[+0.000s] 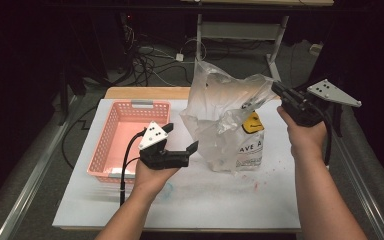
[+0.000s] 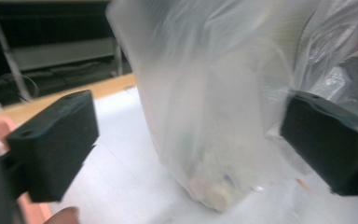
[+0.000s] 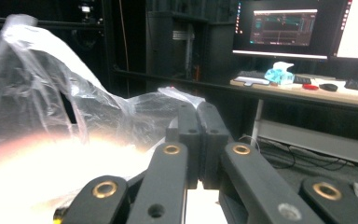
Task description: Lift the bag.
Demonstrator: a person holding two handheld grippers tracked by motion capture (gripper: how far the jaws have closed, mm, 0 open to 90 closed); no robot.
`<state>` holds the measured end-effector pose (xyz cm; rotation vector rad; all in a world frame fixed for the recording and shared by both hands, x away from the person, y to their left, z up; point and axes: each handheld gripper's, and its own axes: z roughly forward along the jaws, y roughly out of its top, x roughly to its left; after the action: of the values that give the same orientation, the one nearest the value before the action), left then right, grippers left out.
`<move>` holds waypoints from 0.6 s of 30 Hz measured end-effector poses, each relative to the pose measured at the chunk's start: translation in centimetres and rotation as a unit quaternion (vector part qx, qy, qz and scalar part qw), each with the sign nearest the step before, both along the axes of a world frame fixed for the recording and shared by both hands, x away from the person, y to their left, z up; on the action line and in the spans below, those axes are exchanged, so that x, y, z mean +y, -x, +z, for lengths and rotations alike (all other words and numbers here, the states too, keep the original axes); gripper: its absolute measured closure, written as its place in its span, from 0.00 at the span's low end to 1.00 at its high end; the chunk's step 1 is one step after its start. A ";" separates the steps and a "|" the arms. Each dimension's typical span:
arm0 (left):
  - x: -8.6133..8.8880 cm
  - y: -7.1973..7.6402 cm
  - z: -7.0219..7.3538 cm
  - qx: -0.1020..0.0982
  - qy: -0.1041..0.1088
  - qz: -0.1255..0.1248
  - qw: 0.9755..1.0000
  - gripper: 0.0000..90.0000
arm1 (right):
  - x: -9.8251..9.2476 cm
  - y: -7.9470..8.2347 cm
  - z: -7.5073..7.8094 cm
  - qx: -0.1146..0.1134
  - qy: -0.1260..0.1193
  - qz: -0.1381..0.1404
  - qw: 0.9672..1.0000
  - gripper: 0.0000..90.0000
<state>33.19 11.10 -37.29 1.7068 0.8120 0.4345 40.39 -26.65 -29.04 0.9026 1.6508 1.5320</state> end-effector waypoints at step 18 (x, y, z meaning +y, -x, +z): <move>0.1 2.4 -4.8 0.027 -0.039 0.006 0.999 0.00 | -0.1 2.4 0.6 -0.009 -0.003 0.034 0.999 0.65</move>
<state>30.76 11.24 -42.12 1.7932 0.8556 0.4350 38.01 -26.75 -28.44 0.8409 1.6821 1.5866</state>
